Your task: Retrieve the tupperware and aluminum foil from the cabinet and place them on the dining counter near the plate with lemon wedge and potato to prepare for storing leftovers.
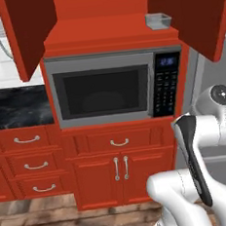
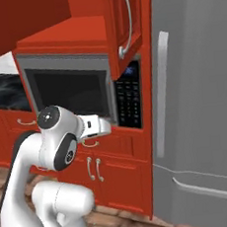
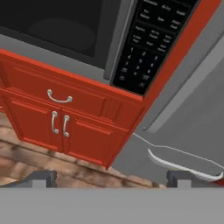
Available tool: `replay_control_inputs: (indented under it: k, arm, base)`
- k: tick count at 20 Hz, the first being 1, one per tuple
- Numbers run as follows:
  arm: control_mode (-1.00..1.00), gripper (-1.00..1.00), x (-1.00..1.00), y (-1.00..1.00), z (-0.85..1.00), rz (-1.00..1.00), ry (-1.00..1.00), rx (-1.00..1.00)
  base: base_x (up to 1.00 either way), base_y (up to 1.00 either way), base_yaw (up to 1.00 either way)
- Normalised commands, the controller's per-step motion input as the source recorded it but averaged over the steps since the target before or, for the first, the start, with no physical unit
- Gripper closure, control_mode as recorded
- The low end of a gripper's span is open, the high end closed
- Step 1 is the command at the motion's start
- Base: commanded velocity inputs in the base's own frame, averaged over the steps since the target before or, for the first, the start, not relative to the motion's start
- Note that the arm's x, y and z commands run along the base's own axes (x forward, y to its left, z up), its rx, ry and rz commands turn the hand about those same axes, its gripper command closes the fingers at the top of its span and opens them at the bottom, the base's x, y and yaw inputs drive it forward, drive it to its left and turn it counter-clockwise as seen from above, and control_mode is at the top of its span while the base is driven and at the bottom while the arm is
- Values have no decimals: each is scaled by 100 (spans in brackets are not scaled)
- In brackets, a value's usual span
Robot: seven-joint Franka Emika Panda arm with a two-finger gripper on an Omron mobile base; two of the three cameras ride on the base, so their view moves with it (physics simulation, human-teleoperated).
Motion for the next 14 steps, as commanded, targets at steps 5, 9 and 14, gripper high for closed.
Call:
replay_control_inputs:
  k: [5,9,14]
  arm:
    - [100,-100,0,0,0,0,0,0]
    - [100,-100,0,0,0,0,0,0]
    - [100,-100,0,0,0,0,0,0]
  base:
    - [58,30,12]
    - [45,54,-21]
    - [45,54,-46]
